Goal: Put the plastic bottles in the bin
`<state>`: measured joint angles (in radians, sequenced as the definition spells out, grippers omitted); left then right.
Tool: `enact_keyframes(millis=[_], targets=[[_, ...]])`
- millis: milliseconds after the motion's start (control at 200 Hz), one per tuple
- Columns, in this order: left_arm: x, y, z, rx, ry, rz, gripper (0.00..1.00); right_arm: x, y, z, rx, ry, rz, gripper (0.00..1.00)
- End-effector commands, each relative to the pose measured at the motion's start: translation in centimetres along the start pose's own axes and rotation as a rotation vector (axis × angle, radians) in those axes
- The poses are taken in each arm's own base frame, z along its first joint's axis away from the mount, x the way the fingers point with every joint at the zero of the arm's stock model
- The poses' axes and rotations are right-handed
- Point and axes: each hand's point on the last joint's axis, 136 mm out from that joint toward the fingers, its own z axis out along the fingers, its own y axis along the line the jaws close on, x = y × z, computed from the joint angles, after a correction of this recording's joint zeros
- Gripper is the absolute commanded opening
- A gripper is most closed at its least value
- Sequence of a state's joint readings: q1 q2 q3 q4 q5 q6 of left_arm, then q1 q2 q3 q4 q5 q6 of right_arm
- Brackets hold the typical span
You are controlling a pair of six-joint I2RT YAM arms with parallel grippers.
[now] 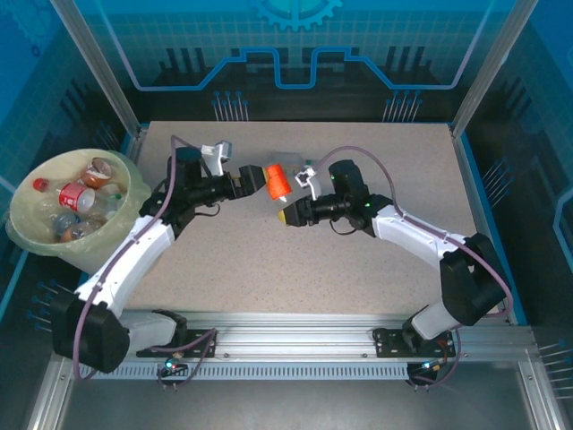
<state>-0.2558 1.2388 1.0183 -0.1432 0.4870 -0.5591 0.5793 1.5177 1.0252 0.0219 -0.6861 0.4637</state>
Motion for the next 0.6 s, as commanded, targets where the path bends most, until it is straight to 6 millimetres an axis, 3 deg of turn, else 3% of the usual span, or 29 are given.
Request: enact_keyframes(millis=[0,240,355,475,595], targets=[[-0.9,-2.0,0.8,0.069,-0.007,-0.003,0.99,-2.2,4.3,-0.5,-0.117,-0.038,-0.042,0.35],[-0.5,-4.6,1.3,0.215,0.022,0.026,0.94,-2.9,6.8,0.3,-0.189,-0.025,-0.048,0.39],[-0.4,-4.8,1.3,0.216,0.023,0.034,0.81,-3.2,7.4,0.7,-0.225,-0.019,-0.040,0.39],[-0.5,-4.7,1.1,0.203,0.015,0.036,0.63,-3.3,6.7,0.8,-0.183,-0.025,-0.037,0.41],[-0.5,-4.3,0.8,0.165,0.012,0.045,0.57,-3.2,6.2,0.6,-0.146,-0.028,-0.041,0.52]])
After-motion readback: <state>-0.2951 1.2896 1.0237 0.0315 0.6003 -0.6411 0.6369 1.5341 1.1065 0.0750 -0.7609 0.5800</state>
